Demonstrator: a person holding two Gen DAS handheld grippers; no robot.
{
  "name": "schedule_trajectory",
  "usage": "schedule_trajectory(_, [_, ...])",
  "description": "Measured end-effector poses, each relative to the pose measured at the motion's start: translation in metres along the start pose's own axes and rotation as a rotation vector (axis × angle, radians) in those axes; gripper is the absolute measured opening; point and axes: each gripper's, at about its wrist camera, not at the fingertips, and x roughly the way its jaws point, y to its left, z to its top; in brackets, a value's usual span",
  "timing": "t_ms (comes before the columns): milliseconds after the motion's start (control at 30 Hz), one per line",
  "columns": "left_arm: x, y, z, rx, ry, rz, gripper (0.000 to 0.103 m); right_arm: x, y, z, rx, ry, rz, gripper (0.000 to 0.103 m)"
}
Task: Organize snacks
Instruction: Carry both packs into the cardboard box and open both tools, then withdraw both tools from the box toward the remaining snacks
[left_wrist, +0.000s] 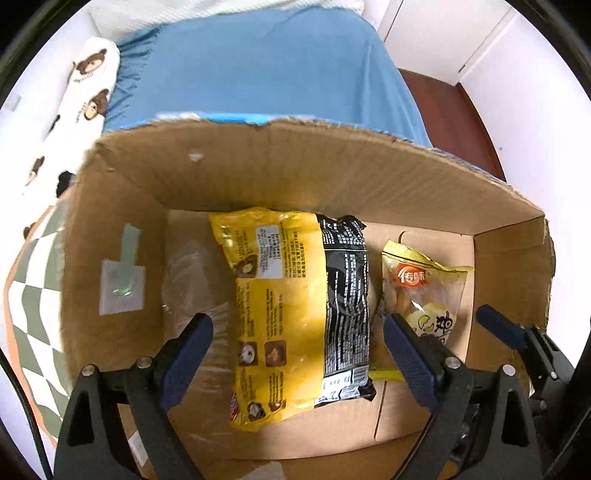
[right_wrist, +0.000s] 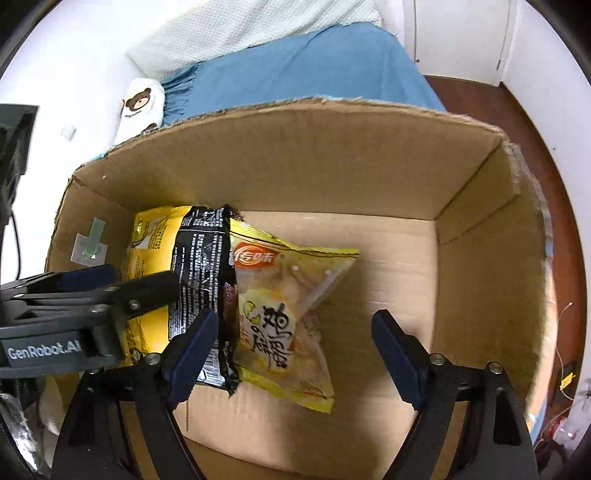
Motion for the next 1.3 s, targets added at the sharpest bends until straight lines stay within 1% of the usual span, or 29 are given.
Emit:
schedule_trajectory(33, [-0.007, -0.001, -0.004, 0.001, -0.02, 0.013, 0.094, -0.015, 0.002, -0.014, 0.001, -0.006, -0.007, 0.087])
schedule_trajectory(67, [-0.01, 0.001, -0.007, 0.003, -0.03, 0.018, 0.094, -0.022, 0.001, -0.018, 0.004, -0.013, -0.016, 0.087])
schedule_trajectory(267, [-0.038, 0.001, -0.023, -0.002, -0.088, 0.031, 0.094, -0.05, -0.001, -0.034, -0.003, -0.059, -0.054, 0.087])
schedule_trajectory(400, [-0.053, -0.004, -0.035, 0.002, -0.129, 0.034, 0.094, -0.077, 0.003, -0.047, -0.005, -0.099, -0.071, 0.087])
schedule_trajectory(467, [-0.064, -0.008, -0.047, 0.003, -0.155, 0.032, 0.094, -0.089, 0.004, -0.051, -0.007, -0.119, -0.078, 0.087])
schedule_trajectory(633, [-0.088, -0.012, -0.072, 0.012, -0.223, 0.062, 0.094, -0.118, 0.006, -0.071, 0.004, -0.156, -0.087, 0.087])
schedule_trajectory(800, [-0.112, -0.01, -0.098, 0.016, -0.264, 0.044, 0.094, -0.15, 0.012, -0.096, 0.008, -0.206, -0.094, 0.087])
schedule_trajectory(933, [-0.132, -0.013, -0.124, 0.034, -0.297, 0.045, 0.094, -0.176, 0.019, -0.116, 0.008, -0.244, -0.103, 0.087])
schedule_trajectory(1067, [-0.144, -0.015, -0.146, 0.047, -0.319, 0.045, 0.094, -0.194, 0.023, -0.138, 0.026, -0.267, -0.102, 0.087])
schedule_trajectory(1200, [-0.154, -0.011, -0.172, 0.046, -0.318, 0.041, 0.094, -0.205, 0.024, -0.164, 0.076, -0.255, -0.055, 0.087])
schedule_trajectory(1300, [-0.155, 0.0, -0.199, 0.037, -0.296, 0.052, 0.094, -0.206, 0.026, -0.188, 0.103, -0.231, -0.018, 0.087])
